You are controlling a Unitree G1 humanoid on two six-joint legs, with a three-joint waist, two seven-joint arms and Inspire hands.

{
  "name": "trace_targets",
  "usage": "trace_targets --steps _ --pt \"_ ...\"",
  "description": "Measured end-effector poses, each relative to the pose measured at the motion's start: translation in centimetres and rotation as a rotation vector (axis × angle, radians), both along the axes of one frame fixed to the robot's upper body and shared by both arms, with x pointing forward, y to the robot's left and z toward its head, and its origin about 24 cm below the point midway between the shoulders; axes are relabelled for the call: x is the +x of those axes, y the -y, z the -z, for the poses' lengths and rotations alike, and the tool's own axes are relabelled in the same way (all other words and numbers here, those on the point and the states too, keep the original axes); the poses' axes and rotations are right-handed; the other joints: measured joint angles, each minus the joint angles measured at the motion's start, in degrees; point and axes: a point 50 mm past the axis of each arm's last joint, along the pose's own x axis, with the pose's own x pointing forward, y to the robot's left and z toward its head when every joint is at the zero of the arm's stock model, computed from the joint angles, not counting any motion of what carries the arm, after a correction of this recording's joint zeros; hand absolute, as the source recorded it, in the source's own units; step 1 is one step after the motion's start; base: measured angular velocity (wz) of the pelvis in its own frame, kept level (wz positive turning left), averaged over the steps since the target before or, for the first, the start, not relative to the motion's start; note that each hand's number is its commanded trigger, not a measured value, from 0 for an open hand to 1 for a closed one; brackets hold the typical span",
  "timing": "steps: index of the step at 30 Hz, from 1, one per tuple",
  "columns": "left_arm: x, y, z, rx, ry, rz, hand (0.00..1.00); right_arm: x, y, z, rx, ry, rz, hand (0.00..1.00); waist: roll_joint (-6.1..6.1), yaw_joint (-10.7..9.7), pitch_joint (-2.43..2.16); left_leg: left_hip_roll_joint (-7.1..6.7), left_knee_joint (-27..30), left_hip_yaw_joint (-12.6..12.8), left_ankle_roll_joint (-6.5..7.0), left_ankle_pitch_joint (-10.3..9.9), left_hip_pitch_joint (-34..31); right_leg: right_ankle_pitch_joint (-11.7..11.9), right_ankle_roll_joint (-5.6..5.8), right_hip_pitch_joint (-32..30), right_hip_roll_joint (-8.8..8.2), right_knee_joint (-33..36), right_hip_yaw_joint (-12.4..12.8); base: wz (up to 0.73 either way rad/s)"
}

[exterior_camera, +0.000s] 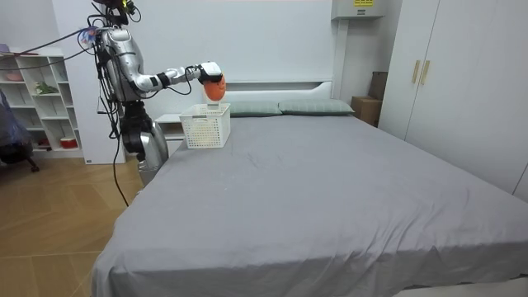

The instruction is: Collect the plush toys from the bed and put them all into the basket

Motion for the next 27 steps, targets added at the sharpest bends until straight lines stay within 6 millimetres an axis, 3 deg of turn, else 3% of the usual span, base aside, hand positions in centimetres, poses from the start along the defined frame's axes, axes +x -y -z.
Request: trace_targets --steps 1,3,4,8,17,27 --pt "0.1 0.0 0.0 0.001 0.003 0.000 0.00 0.1 -0.3 -0.1 -0.004 0.003 -0.010 0.63 -0.02 0.2 -0.01 0.00 0.0 0.0 0.00 0.0 0.0 0.0 0.00 0.0 -0.01 0.0 0.0 0.00" --pt "0.2 -0.1 0.0 0.006 0.003 0.006 0.00 0.2 -1.5 -0.6 -0.015 0.014 -0.061 0.17 -0.15 0.6 0.12 -0.02 0.0 -0.1 0.00 0.0 -0.1 0.0 0.00 0.0 -0.03 0.0 -0.5 0.00" --pt "0.2 -0.1 0.0 0.007 0.001 0.011 0.00 0.2 -1.7 -0.7 -0.017 0.016 -0.072 0.00 -0.20 0.7 0.18 -0.02 0.0 -0.1 0.00 0.0 -0.1 0.0 0.00 0.0 -0.03 -0.1 -0.6 0.04" --pt "0.6 0.0 -0.1 -0.001 0.001 0.020 0.00 0.4 -2.2 -1.0 -0.027 0.005 -0.097 0.00 -0.80 2.0 0.41 -0.10 0.0 -0.8 0.01 0.0 -0.3 0.1 0.08 0.0 -0.10 -0.1 -1.4 0.08" --pt "1.1 0.6 0.1 -0.038 -0.011 0.059 0.00 0.5 -2.8 -1.0 -0.034 -0.001 -0.119 0.00 0.13 3.3 1.08 -0.29 0.0 -1.5 0.06 0.0 -0.1 0.2 0.19 0.6 -0.06 -0.6 -1.4 0.04" --pt "1.0 0.8 0.2 -0.049 -0.017 0.076 0.00 0.8 -2.6 0.1 -0.048 -0.048 -0.106 0.00 -0.18 3.1 0.87 -0.47 0.1 -1.8 0.10 0.1 -0.4 0.2 0.25 0.7 -0.10 -1.0 -1.5 0.01"
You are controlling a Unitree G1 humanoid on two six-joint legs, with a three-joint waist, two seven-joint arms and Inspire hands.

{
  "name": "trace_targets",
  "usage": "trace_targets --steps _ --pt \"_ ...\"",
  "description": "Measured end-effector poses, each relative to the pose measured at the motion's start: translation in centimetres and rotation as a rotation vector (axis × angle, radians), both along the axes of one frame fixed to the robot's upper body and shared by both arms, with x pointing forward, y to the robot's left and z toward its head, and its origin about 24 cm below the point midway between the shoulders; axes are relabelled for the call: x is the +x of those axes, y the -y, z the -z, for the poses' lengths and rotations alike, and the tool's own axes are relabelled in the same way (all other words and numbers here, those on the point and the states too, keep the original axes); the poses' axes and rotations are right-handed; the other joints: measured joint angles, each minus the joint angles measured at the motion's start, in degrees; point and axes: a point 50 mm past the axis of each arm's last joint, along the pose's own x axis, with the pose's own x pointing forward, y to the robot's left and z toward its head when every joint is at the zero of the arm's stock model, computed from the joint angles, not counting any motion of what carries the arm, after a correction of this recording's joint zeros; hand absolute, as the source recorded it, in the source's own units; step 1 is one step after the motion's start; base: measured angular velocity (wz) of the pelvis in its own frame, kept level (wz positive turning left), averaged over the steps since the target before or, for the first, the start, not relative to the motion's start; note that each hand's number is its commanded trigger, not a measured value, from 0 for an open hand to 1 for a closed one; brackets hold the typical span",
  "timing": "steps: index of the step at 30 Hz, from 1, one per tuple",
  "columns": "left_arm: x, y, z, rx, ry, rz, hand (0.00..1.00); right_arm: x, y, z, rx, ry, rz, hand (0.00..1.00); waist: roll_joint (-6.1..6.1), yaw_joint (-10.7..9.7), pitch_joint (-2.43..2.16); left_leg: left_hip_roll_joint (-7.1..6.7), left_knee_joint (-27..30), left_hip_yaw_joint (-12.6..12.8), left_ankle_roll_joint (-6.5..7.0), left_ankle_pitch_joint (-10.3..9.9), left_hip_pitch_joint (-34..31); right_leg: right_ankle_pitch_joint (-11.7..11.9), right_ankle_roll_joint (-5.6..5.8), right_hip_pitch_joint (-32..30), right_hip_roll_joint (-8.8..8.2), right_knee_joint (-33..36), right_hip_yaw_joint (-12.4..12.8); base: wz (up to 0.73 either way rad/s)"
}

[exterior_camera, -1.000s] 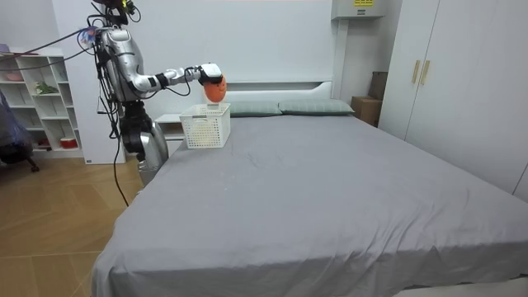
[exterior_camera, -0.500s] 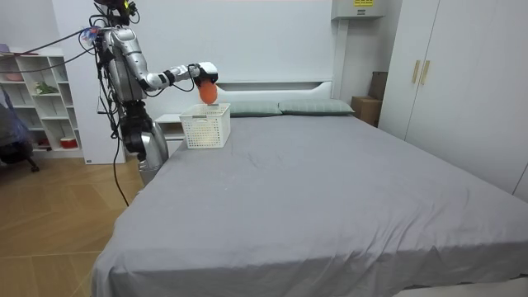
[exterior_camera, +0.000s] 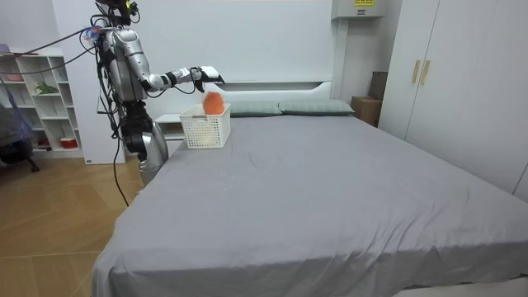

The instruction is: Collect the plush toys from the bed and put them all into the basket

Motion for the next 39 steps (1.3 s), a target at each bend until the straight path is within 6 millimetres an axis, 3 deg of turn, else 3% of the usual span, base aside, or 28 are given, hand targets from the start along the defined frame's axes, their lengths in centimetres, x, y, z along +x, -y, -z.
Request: trace_targets --steps 7,19,28,31,35,37,39 --pt "-0.1 -0.2 -0.1 0.019 -0.003 0.008 0.00 0.0 0.2 0.0 -0.007 0.003 0.006 0.00 -0.49 -0.2 -0.34 -0.01 0.2 0.0 0.01 0.0 0.1 0.0 0.00 0.1 -0.01 0.0 0.0 0.00" --pt "-0.5 -0.4 -0.2 0.047 -0.001 -0.005 0.00 0.0 0.3 0.0 -0.008 0.002 0.006 0.00 -0.60 -0.8 -0.47 -0.10 0.6 -0.3 0.02 0.0 0.1 0.0 0.01 0.4 -0.05 0.1 0.1 0.01" --pt "-0.4 -0.8 -0.3 0.061 0.006 -0.025 0.00 -0.2 1.4 0.6 0.128 -0.039 0.033 0.00 -0.55 -3.5 -0.43 -0.10 0.6 -0.2 0.02 0.0 0.3 0.0 0.03 0.6 -0.05 0.0 0.1 0.00" --pt "-0.7 -1.1 -0.3 0.064 0.017 -0.055 0.00 -1.0 3.5 1.9 0.217 -0.061 0.127 0.00 -0.50 -3.6 -0.39 -0.10 0.5 0.1 0.08 0.0 0.4 0.1 0.10 0.7 -0.14 -0.1 0.3 -0.01" --pt "-1.6 -1.5 -0.4 0.087 0.014 -0.096 0.00 -1.9 7.2 4.0 0.364 -0.124 0.301 0.00 0.53 -6.3 -0.10 -0.10 0.6 0.6 0.27 0.0 0.5 0.2 0.27 0.5 -0.39 0.1 1.5 -0.07" --pt "-2.2 -1.6 -0.4 0.090 0.009 -0.119 0.00 -2.4 8.7 4.5 0.415 -0.127 0.372 0.00 1.08 -7.1 -0.38 0.06 0.4 1.7 0.34 0.0 0.5 0.2 0.32 0.1 -0.20 0.1 2.9 -0.24" --pt "-2.3 -1.9 -0.5 0.098 0.013 -0.124 0.00 -3.1 10.0 4.8 0.467 -0.114 0.436 0.00 1.85 -9.7 -0.49 0.12 0.5 2.1 0.36 0.0 0.5 0.2 0.33 0.0 -0.04 0.1 3.3 -0.12"
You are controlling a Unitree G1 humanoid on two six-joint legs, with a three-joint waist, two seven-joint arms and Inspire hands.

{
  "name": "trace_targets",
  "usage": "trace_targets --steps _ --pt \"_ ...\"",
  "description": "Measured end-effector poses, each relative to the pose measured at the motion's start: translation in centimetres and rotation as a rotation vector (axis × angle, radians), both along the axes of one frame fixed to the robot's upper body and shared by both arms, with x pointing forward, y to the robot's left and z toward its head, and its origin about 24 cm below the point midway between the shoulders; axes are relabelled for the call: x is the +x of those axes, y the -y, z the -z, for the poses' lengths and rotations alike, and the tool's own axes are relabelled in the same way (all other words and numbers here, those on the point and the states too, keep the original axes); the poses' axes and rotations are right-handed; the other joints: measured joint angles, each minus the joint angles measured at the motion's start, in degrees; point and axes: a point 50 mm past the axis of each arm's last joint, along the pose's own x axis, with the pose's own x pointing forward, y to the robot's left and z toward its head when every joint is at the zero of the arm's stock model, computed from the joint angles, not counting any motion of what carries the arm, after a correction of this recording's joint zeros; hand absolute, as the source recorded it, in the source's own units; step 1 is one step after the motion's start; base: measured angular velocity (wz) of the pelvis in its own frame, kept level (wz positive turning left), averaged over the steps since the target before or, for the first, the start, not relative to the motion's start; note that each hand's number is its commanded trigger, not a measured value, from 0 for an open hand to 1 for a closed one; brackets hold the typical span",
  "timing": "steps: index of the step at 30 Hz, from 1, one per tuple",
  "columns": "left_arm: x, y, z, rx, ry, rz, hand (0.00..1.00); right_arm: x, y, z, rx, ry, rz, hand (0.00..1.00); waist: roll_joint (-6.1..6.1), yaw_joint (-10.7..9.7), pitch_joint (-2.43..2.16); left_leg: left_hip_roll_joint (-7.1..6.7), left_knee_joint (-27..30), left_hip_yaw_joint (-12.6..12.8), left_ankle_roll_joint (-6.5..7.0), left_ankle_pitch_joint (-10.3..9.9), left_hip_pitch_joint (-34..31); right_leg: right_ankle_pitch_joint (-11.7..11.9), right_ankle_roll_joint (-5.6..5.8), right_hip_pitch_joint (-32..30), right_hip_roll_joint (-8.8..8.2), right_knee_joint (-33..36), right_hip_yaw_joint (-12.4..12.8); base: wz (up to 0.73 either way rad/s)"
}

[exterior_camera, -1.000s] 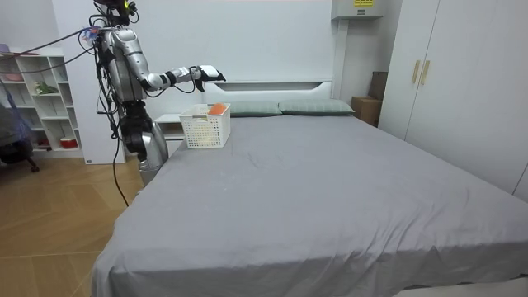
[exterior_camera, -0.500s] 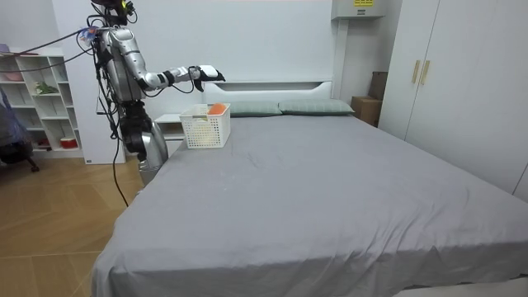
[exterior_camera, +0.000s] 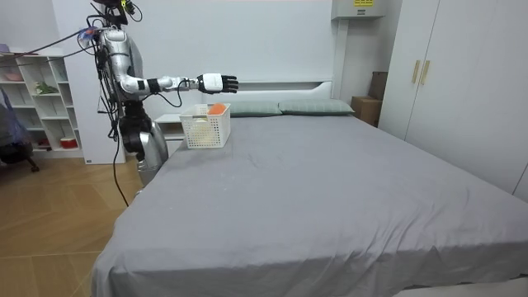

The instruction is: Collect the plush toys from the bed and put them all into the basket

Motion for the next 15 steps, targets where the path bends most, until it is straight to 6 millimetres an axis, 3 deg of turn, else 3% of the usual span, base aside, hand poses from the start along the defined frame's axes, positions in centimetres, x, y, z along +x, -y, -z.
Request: trace_targets --steps 2,6,9,15 --pt "0.1 0.0 0.0 0.001 0.012 0.003 0.00 -0.6 0.9 0.4 -0.005 -0.009 0.040 0.00 0.81 -1.2 -0.50 0.29 -0.2 1.0 0.05 -0.1 0.3 0.0 0.00 -0.2 0.02 0.2 0.9 -0.22" --pt "0.5 0.0 -0.1 0.003 0.050 0.015 0.00 -1.5 2.6 1.0 0.007 -0.007 0.135 0.00 1.59 -3.2 -0.84 0.63 -1.4 2.7 -0.01 -0.1 1.9 0.0 -0.03 0.5 0.11 0.2 2.2 -0.22" --pt "0.9 0.2 -0.1 -0.005 0.065 0.022 0.00 -2.2 3.8 1.3 0.002 -0.014 0.202 0.00 1.46 -4.8 -0.80 0.65 -1.8 3.2 -0.01 -0.1 2.5 0.0 -0.03 0.7 0.23 0.2 3.2 -0.16" --pt "0.7 0.1 -0.1 -0.020 0.070 0.025 0.00 -2.8 5.9 1.2 0.050 0.009 0.318 0.00 0.69 -5.5 -0.53 0.89 -1.9 4.6 0.09 -0.6 3.4 0.0 0.02 0.7 0.56 0.2 4.7 -0.14"
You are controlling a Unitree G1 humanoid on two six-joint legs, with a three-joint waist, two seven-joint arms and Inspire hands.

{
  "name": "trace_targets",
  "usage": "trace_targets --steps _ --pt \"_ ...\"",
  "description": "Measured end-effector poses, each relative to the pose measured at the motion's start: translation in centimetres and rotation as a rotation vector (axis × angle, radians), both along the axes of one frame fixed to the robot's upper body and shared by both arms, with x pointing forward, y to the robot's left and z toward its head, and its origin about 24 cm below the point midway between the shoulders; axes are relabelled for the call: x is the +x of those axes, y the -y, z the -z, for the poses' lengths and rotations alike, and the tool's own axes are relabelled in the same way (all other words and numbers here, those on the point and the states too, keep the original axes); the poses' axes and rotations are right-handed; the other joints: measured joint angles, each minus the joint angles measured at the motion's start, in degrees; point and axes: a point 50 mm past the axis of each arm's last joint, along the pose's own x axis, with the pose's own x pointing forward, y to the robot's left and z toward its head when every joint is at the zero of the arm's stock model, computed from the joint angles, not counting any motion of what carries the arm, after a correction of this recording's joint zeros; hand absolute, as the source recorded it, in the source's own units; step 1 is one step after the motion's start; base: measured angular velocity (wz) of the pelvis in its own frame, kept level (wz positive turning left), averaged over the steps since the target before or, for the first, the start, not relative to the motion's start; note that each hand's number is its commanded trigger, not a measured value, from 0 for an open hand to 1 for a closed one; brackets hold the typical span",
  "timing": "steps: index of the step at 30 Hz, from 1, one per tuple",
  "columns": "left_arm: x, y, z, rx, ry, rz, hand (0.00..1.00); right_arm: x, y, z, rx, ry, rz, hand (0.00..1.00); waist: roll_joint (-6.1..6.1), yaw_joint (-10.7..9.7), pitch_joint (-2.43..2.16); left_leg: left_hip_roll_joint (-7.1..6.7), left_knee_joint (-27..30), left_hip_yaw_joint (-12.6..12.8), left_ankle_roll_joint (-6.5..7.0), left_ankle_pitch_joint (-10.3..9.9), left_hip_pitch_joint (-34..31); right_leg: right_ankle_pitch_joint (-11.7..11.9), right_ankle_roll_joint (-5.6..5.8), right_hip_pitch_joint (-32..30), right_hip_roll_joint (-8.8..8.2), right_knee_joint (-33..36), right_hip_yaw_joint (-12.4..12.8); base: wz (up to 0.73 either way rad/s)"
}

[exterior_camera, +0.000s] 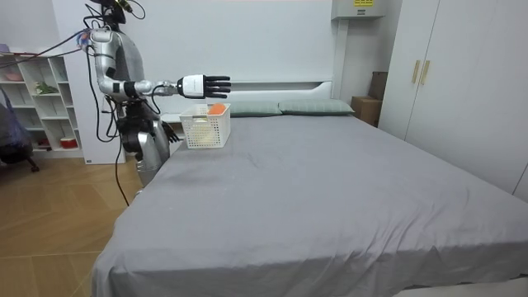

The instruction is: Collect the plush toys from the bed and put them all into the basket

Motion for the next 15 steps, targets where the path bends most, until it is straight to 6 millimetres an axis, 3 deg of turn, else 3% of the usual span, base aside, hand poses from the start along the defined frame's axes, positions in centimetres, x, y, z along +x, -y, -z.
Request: trace_targets --steps 4,10,13,15 --pt "-1.0 0.1 0.1 -0.002 -0.024 -0.005 0.00 -0.3 0.9 0.3 0.017 0.004 0.066 0.00 -0.34 -0.9 -0.07 0.06 0.0 0.0 -0.01 -0.3 0.0 0.0 0.03 -0.1 0.10 -0.1 0.0 0.00" --pt "-1.4 0.1 0.1 -0.006 -0.028 -0.023 0.00 -1.3 2.3 1.3 0.043 -0.020 0.160 0.00 0.27 -2.4 -0.17 0.19 0.0 0.1 0.00 -0.3 -0.2 0.1 0.05 -0.5 0.13 0.0 0.1 0.00" --pt "-1.7 0.0 0.1 -0.020 -0.020 -0.071 0.00 -1.8 2.9 2.1 0.143 -0.028 0.205 0.00 0.86 -3.4 -0.24 0.39 -0.4 1.1 -0.01 -0.3 -0.1 0.1 0.05 -0.6 0.25 -0.1 0.9 -0.15" --pt "-2.0 0.1 0.2 -0.021 -0.017 -0.114 0.00 -2.7 3.9 3.9 0.249 -0.068 0.282 0.00 1.06 -3.9 -0.34 0.43 -0.9 1.6 -0.02 -0.3 0.4 0.1 0.05 -0.5 0.36 -0.2 1.5 -0.15"
